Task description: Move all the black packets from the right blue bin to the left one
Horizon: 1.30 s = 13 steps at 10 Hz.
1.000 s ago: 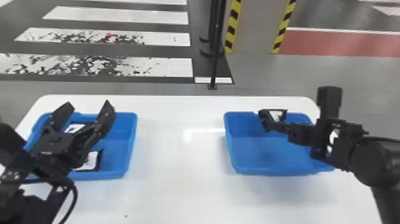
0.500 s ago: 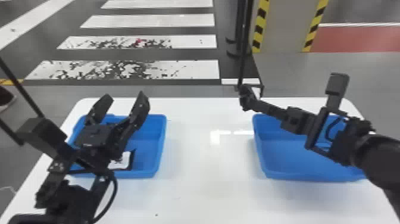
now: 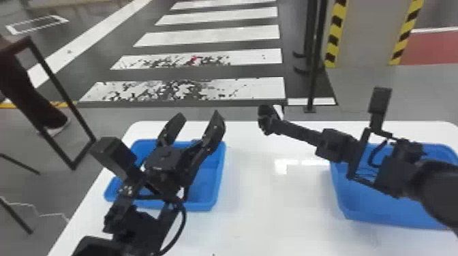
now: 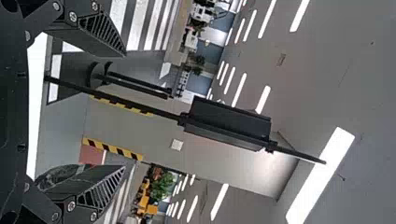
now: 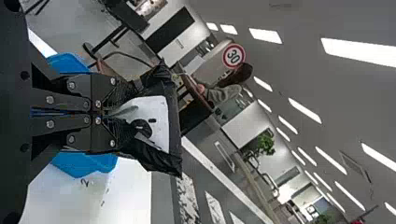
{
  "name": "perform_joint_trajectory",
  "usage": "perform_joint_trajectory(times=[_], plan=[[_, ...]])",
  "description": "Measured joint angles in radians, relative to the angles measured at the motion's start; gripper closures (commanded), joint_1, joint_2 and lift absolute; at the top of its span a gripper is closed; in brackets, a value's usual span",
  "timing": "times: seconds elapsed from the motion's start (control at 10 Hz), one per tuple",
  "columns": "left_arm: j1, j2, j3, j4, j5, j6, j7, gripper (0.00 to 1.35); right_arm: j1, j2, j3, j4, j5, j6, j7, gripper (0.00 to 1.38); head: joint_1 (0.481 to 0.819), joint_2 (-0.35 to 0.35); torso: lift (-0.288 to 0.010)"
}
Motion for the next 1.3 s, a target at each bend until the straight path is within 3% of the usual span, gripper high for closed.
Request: perform_joint_trajectory(times=[0.3, 1.2, 1.3], plan=[[-0.020, 0.007, -0.025, -0.001, -0.022, 0.063, 0.002, 0.19, -0.041, -0.001, 0.073, -0.017, 0.004, -0.001, 0.004, 1.15, 0.634, 0.206, -0.140], [-0.050, 0.013, -0.067, 0.004, -0.018, 0.089, 0.021, 0.19, -0.096, 0.000, 0.199, -0.004, -0.047, -0.011, -0.005, 1.15, 0.640, 0.236, -0.140], [-0.051, 0.016, -0.079, 0.004, -0.019, 0.091, 0.043, 0.27, -0.099, 0.000, 0.217, -0.003, -0.055, -0.011, -0.007, 1.15, 0.646, 0.243, -0.140]])
